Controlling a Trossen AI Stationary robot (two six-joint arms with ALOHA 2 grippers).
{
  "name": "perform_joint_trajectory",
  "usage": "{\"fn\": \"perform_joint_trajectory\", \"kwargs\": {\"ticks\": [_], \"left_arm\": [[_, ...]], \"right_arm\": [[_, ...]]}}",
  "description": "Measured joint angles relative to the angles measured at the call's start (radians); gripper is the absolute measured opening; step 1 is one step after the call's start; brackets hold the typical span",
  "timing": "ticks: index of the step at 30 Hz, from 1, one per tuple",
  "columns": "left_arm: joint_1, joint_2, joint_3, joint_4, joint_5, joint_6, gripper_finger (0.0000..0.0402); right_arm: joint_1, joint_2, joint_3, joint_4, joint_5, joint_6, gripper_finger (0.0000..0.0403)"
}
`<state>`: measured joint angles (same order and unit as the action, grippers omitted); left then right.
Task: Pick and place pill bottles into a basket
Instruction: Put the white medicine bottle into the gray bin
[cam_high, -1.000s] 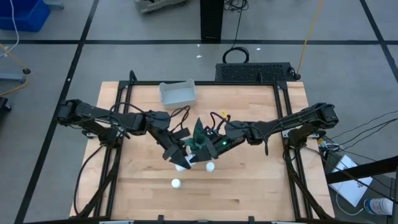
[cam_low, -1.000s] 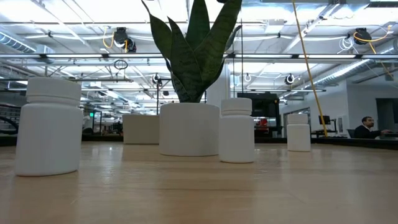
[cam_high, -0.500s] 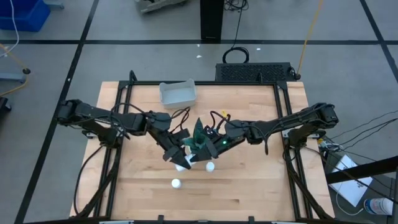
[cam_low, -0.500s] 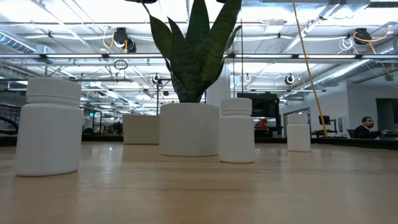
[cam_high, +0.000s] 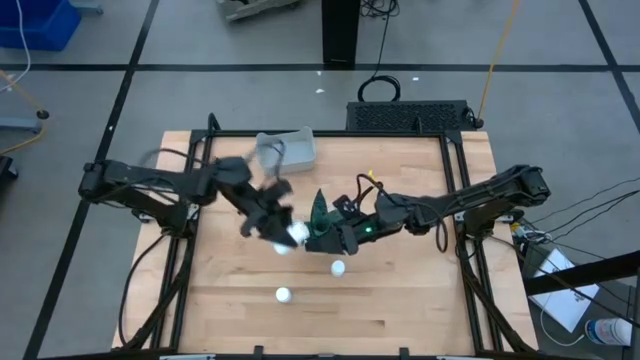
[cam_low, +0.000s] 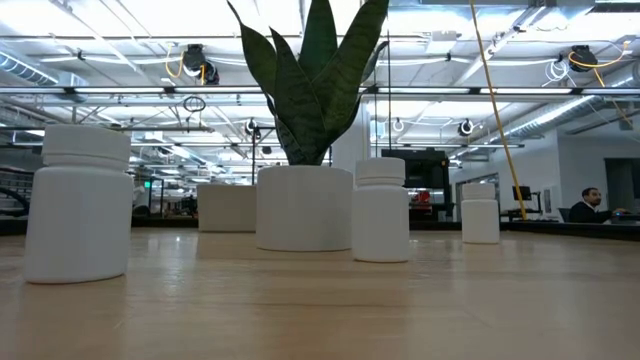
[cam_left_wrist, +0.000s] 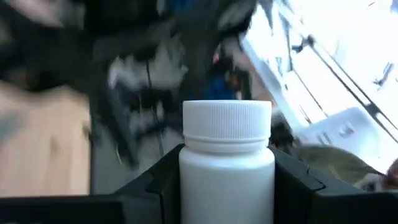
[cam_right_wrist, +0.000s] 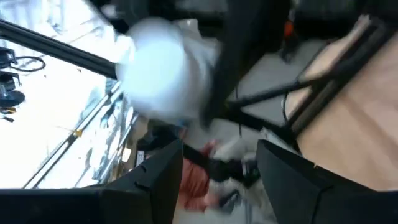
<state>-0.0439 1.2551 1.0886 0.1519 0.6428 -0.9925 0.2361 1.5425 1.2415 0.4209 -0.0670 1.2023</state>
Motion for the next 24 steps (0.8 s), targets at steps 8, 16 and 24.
{"fn": "perform_joint_trajectory", "kwargs": {"ticks": [8, 16, 24], "left_arm": [[0.055, -0.185, 0.0, 0.01, -0.358, 0.145, 0.0175], [0.055, -0.25, -0.001, 0.029, -0.731, 0.169, 0.0175], [0.055, -0.193, -0.003, 0.01, -0.841, 0.076, 0.0176]], "right_arm": [[0.04, 0.0, 0.001, 0.14, 0.286, -0.189, 0.0198], [0.071, 0.001, 0.002, 0.33, 0.577, -0.777, 0.0189], [0.058, 0.003, 0.002, 0.359, 0.728, -1.093, 0.0163]]}}
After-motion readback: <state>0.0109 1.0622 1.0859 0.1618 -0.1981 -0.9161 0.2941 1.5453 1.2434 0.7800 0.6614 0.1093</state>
